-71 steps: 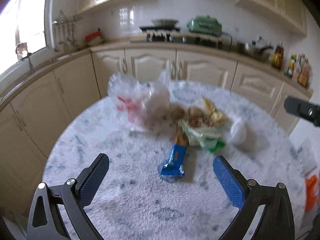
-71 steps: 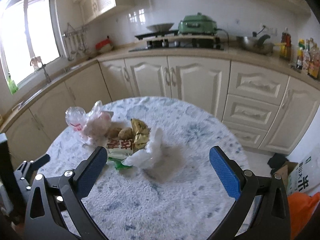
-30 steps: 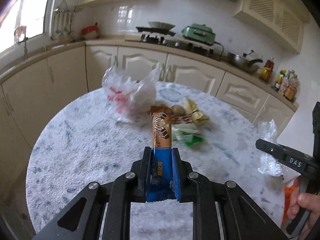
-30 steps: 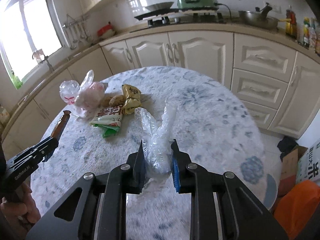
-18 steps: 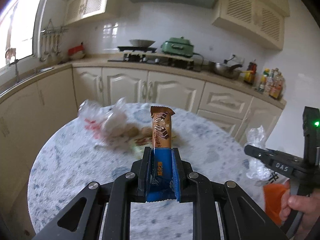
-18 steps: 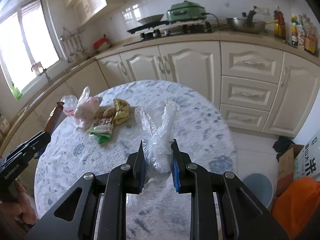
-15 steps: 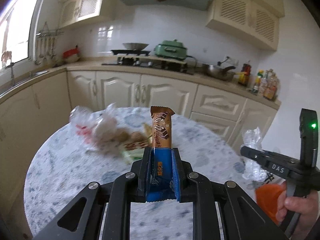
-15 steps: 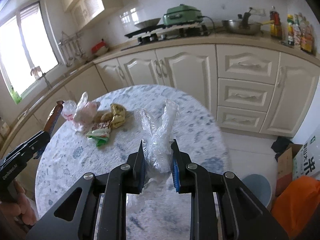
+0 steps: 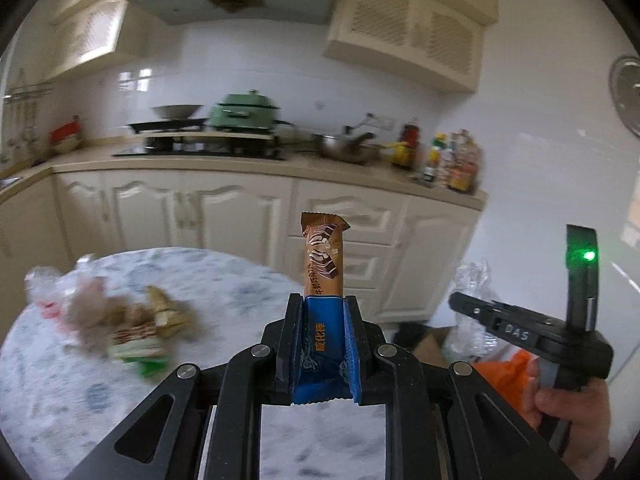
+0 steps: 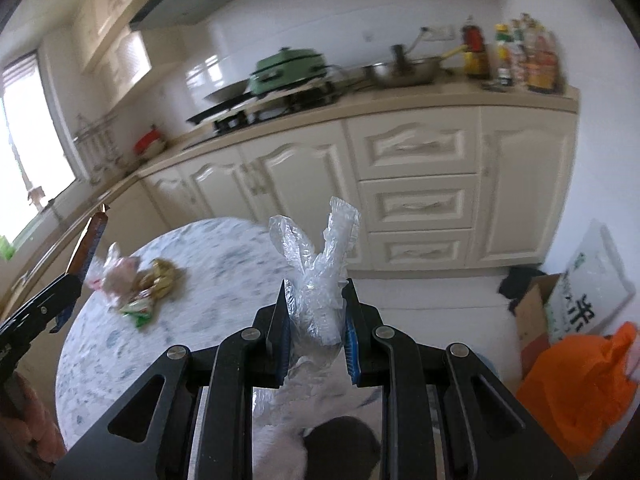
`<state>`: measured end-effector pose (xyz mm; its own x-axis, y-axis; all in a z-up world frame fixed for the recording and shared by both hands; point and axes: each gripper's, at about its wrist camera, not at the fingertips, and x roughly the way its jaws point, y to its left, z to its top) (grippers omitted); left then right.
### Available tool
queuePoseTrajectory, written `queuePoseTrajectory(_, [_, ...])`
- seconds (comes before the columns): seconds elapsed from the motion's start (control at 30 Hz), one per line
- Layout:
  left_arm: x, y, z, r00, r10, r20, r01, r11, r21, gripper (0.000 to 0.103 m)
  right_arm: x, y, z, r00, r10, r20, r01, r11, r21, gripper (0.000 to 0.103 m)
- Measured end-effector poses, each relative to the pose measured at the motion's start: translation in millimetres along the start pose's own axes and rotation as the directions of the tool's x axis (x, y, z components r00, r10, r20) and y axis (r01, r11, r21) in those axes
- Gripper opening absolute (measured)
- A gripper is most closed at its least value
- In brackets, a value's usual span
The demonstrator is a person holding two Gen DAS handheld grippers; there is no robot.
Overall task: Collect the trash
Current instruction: 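Carry both items to the blue bin and open both grippers over it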
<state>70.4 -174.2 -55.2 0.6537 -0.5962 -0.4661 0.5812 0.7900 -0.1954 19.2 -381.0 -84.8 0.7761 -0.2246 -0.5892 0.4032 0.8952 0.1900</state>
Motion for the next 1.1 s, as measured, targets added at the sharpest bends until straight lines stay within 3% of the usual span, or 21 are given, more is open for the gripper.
queuePoseTrajectory(0.23, [61.4,-39.7,13.9,0.991,-0.106,-0.082,0.109,0.993,0.039,0.015,-9.7,-61.9,0.9,0.996,-0.091,0.003,0.091,0.993,0.069,0.021])
queuePoseTrajectory(0.47, [143.4,-83.1,24.7,0.958,-0.184,-0.219,0.204,0.976,0.076,0.015,0.8,-120.3,-10.4,0.988,-0.150,-0.038,0.154,0.978,0.141,0.021])
queuePoseTrajectory(0.7, [235.0,-119.8,20.2,0.893,-0.212,-0.398,0.253,0.966,0.054,0.015,34.0,-181.6,-34.9,0.977,-0.167,-0.132,0.194,0.953,0.232,0.021])
queuePoseTrajectory(1.1, [369.0,-176.1,10.3,0.782,-0.184,-0.595,0.244,0.969,0.021,0.015,94.0,-247.4,-62.1,0.955,-0.148,-0.258,0.225,0.926,0.302,0.021])
